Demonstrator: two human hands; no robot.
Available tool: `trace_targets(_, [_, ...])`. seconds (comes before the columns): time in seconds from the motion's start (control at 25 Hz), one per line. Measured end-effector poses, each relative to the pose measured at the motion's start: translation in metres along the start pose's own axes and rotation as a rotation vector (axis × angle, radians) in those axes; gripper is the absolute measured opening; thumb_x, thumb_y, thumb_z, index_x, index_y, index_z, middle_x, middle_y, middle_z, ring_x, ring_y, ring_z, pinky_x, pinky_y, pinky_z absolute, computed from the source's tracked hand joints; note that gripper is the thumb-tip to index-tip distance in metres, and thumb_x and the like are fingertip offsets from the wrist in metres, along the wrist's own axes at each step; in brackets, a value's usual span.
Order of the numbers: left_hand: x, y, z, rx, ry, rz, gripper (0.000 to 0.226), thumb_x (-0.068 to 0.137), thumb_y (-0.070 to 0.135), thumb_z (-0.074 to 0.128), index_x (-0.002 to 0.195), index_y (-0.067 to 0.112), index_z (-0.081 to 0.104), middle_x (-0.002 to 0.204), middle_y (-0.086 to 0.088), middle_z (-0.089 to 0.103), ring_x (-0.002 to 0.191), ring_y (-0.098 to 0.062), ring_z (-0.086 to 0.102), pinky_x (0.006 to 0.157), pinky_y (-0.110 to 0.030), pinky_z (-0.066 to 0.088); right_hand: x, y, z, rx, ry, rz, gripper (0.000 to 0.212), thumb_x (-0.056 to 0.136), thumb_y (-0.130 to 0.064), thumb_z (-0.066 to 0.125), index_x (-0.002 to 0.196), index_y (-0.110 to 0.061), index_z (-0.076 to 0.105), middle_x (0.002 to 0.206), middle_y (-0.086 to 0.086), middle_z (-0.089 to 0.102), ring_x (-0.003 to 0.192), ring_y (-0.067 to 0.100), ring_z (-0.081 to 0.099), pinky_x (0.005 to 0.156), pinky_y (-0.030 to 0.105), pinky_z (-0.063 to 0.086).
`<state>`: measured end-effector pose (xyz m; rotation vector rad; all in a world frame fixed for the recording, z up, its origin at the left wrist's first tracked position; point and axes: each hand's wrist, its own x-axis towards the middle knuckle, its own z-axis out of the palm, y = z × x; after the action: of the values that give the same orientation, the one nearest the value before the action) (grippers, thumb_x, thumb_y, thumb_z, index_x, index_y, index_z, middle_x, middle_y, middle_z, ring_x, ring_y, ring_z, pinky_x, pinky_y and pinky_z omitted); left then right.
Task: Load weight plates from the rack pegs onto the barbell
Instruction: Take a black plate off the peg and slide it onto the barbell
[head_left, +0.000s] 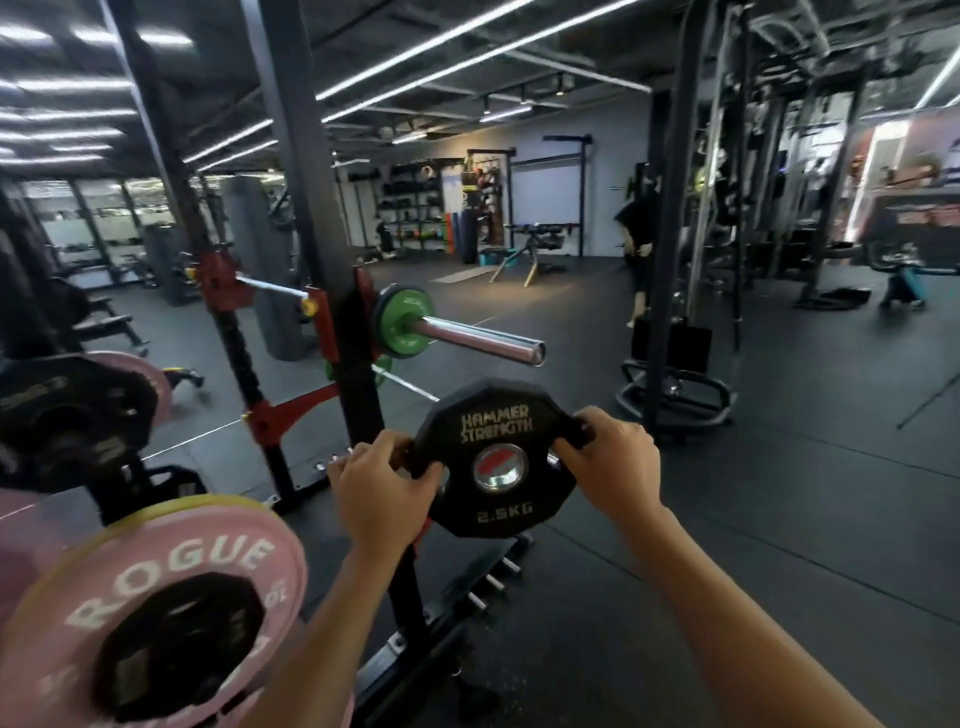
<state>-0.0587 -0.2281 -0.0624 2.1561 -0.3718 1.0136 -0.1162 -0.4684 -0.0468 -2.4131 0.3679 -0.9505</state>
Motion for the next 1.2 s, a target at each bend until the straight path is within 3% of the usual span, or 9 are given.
trace_targets(0.12, [0.003,0.02,0.054,-0.05,-0.032,-0.004,0.03,0.063,0.047,0.067,0.08,0.022,0.065,0.069,0.012,0.06,0.068,-0.013,0.058,0.078,-0.03,0.029,0.021,0.04,-0.011,-0.036,0.047,0.03,0.026,0.075,-0.038,0.074,0.095,-0.022,0.069,0.079,0.001,0.071,0.075,0.028,0.066,0.06,0.032,0.047])
trace_targets(0.4, [0.043,0.043,0.172,-0.09,-0.039,-0.061,0.031,0.063,0.048,0.07,0.079,0.022,0.065,0.068,0.012,0.06,0.067,-0.014,0.059,0.078,-0.035,0.037,0.112,0.112,0.003,-0.104,0.022,0.03,0.026,0.077,-0.039,0.074,0.093,-0.02,0.067,0.076,0.001,0.068,0.074,0.027,0.065,0.057,0.029,0.041])
trace_targets(0.52, [0.065,0.045,0.203,-0.085,-0.01,-0.072,0.038,0.062,0.054,0.061,0.08,0.021,0.066,0.068,0.014,0.057,0.067,-0.016,0.06,0.077,-0.042,0.045,0.151,0.128,0.016,-0.094,0.005,-0.008,0.028,0.076,-0.04,0.074,0.094,-0.02,0.066,0.076,0.001,0.069,0.075,0.027,0.065,0.058,0.031,0.043])
trace_targets(0.84, [0.096,0.044,0.238,0.036,0.048,-0.168,0.028,0.064,0.05,0.063,0.079,0.026,0.064,0.068,0.018,0.057,0.069,-0.01,0.061,0.076,-0.049,0.051,0.237,0.149,0.07,0.04,-0.119,-0.136,0.024,0.08,-0.037,0.07,0.092,-0.017,0.065,0.069,-0.001,0.064,0.062,0.021,0.06,0.053,0.027,0.043])
trace_targets(1.2, [0.115,0.055,0.251,0.229,0.209,-0.319,0.02,0.066,0.039,0.07,0.08,0.033,0.057,0.066,0.019,0.057,0.067,-0.006,0.06,0.074,-0.048,0.053,0.31,0.141,0.123,0.242,-0.328,-0.317,0.023,0.081,-0.036,0.068,0.09,-0.016,0.061,0.071,0.0,0.061,0.066,0.023,0.059,0.06,0.034,0.05])
